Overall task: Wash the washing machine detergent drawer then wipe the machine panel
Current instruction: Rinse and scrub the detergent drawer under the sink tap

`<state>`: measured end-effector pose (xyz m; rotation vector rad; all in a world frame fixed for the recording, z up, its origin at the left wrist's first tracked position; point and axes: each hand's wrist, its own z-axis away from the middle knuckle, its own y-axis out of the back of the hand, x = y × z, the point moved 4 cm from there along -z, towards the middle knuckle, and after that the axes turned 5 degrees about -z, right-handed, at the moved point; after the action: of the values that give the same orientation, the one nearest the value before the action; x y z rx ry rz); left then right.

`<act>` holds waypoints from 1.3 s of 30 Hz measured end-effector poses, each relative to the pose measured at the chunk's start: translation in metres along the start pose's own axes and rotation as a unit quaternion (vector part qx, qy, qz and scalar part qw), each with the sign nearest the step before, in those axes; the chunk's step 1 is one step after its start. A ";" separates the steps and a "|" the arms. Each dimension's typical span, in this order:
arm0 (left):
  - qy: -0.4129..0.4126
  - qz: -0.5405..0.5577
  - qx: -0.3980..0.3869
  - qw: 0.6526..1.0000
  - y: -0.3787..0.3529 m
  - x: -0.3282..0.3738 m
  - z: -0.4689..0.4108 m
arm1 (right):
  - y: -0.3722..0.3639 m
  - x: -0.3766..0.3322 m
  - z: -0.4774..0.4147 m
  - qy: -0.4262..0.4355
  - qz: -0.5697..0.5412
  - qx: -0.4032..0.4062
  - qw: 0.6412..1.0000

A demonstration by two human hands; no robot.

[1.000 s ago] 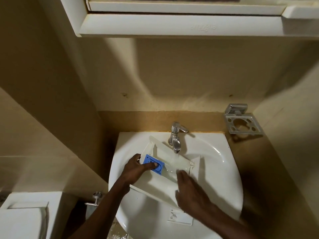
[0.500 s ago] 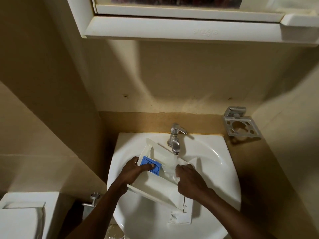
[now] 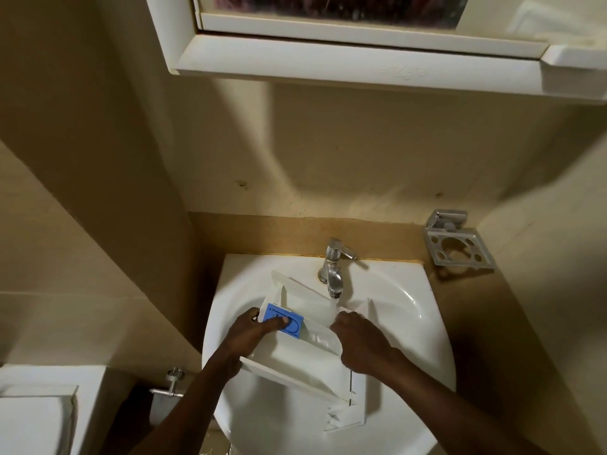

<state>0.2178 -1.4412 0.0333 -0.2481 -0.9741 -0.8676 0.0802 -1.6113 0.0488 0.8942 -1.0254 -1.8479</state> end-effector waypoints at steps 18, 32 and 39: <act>-0.010 0.012 -0.013 1.000 0.000 -0.002 0.002 | 0.105 0.033 -0.021 -0.131 -0.284 0.208 0.927; -0.008 0.027 -0.037 0.999 0.002 0.001 0.006 | 0.090 0.009 -0.009 -0.160 -0.427 0.253 0.853; 0.004 0.022 -0.078 0.997 0.023 0.001 0.019 | 0.038 0.012 0.003 -0.174 -0.461 0.220 0.842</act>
<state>0.2233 -1.4165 0.0496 -0.3983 -0.8913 -0.9044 0.0844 -1.6331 0.0816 1.5548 -1.4277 -2.6980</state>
